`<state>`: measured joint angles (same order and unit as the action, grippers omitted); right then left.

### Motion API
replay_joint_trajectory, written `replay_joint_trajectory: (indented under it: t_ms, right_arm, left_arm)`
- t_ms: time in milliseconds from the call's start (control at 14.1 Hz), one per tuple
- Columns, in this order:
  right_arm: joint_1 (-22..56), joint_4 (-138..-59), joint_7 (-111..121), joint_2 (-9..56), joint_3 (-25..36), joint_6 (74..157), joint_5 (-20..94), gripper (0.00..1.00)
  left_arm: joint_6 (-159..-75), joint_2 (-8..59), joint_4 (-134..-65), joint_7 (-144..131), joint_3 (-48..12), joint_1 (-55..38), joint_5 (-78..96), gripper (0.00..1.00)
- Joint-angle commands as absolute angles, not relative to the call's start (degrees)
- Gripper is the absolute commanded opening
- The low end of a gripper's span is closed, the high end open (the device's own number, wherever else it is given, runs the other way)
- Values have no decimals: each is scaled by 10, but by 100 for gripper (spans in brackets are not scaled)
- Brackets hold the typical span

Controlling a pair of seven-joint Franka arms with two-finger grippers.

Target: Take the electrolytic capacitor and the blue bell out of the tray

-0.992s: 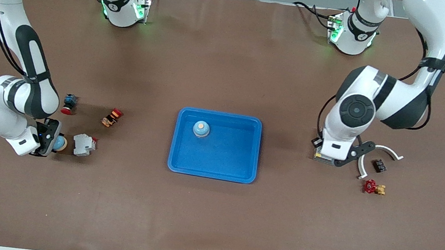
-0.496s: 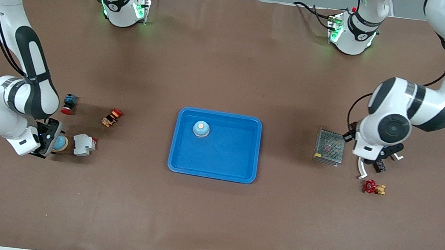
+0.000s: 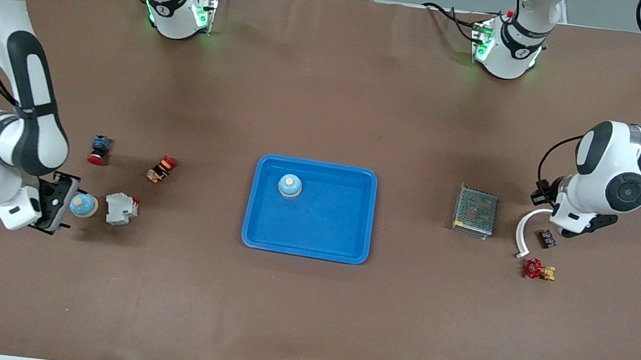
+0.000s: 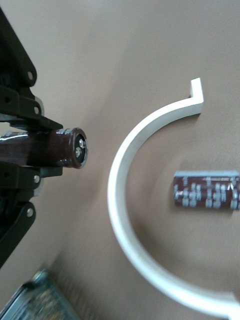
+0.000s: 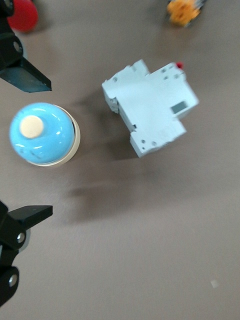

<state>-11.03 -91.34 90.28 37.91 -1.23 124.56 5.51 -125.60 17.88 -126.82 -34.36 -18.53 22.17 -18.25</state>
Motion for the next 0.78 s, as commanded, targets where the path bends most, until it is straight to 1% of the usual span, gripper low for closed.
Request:
replay_joint_trajectory:
  t_ms: [0, 142, 496, 567, 638, 709]
  right_arm:
    - [-111, -878, 841, 346, -19, 1160, 61, 100]
    - [-95, -872, 774, 318, -19, 1116, 60, 100]
    - [-37, -872, 566, 244, -19, 1020, 61, 100]
    - [-25, -872, 529, 232, -19, 1006, 61, 100]
    - [-13, -872, 495, 225, -20, 997, 62, 100]
    - [-2, -872, 466, 220, -21, 991, 66, 100]
  left_arm:
    - [-1318, 194, -1294, -337, -190, 240, -204, 0]
    - [-1335, 209, -1295, -337, -191, 248, -204, 0]
    - [-1338, 223, -1295, -342, -192, 248, -204, 0]
    - [-1338, 227, -1294, -345, -192, 247, -204, 17]
    - [-1338, 228, -1292, -348, -192, 245, -203, 47]
    - [-1338, 228, -1290, -351, -192, 244, -203, 99]
